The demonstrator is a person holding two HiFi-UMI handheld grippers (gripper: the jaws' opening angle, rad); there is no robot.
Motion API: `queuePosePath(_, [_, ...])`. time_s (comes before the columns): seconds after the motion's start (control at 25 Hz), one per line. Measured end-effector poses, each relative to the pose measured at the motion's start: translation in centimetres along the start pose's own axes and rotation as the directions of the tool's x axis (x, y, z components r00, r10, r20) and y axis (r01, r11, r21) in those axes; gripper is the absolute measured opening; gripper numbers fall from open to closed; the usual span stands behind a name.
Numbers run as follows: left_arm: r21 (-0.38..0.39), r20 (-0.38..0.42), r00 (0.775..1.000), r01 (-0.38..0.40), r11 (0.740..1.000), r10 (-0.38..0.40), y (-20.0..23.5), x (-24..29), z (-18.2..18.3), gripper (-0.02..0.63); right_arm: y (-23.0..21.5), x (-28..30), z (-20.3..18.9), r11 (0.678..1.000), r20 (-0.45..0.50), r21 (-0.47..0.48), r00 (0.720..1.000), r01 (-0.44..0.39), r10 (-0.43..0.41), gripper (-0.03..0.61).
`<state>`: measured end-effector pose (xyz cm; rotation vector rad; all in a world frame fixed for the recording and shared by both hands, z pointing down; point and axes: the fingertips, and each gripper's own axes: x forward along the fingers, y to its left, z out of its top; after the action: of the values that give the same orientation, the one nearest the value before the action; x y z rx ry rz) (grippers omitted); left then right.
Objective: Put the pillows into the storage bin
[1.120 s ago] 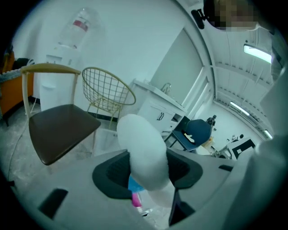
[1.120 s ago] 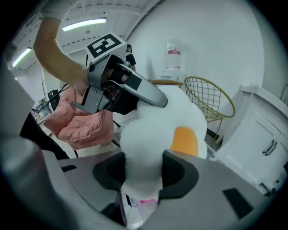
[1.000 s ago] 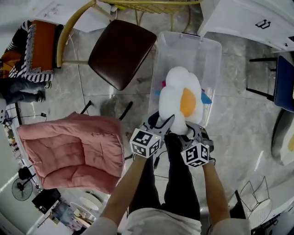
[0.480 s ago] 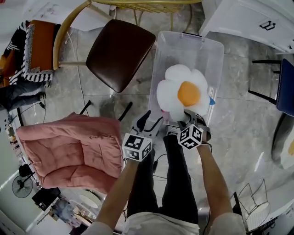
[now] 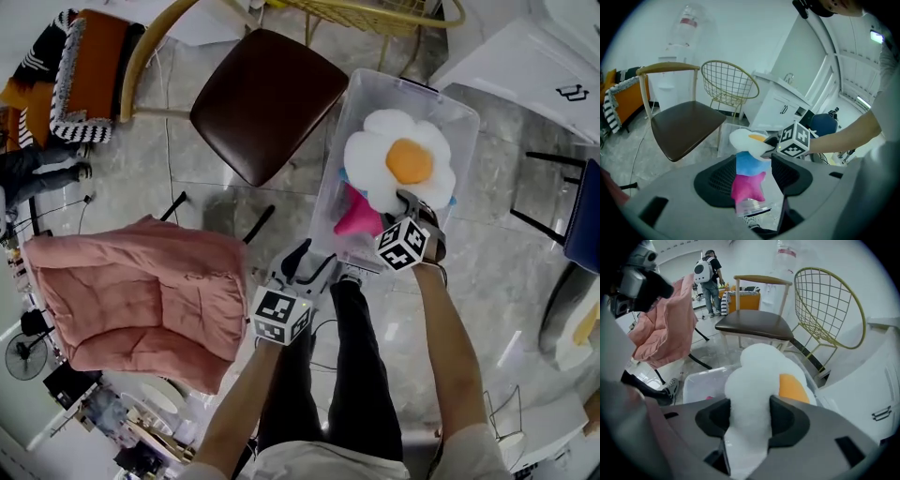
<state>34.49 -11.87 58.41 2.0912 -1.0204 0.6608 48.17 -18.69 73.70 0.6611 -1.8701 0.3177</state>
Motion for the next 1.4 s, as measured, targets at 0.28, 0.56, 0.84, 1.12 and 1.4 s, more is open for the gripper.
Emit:
queuePosePath(0.28, [-0.030, 0.002, 1.000, -0.019, 0.999, 0.019, 1.2, -0.8, -0.5, 0.227, -5.2, 2.1, -0.1, 0.998, -0.058, -0.008, 0.996, 0.070, -0.070, 0.224])
queuePosePath(0.56, [-0.036, -0.004, 1.000, -0.019, 0.999, 0.019, 1.5, -1.4, -1.3, 0.227, -8.0, 2.2, 1.3, 0.990, -0.031, 0.030, 0.990, 0.135, -0.135, 0.288])
queuePosePath(0.84, [-0.031, 0.017, 1.000, -0.009, 0.999, 0.009, 1.3, -1.9, -1.4, 0.227, -7.8, -0.5, 2.5, 0.981, 0.027, 0.097, 0.985, 0.166, -0.169, 0.299])
queuePosePath(1.12, [0.017, 0.064, 0.998, 0.007, 1.000, -0.008, 0.2, -4.5, -0.8, 0.227, -2.3, -6.5, 2.3, 0.941, 0.109, 0.320, 0.982, 0.110, -0.152, 0.308])
queuePosePath(1.4, [0.068, 0.109, 0.994, 0.004, 0.998, -0.012, -2.1, -12.6, -0.8, 0.227, 6.8, -16.6, 2.6, 0.855, 0.198, 0.517, 0.968, 0.033, -0.157, 0.308])
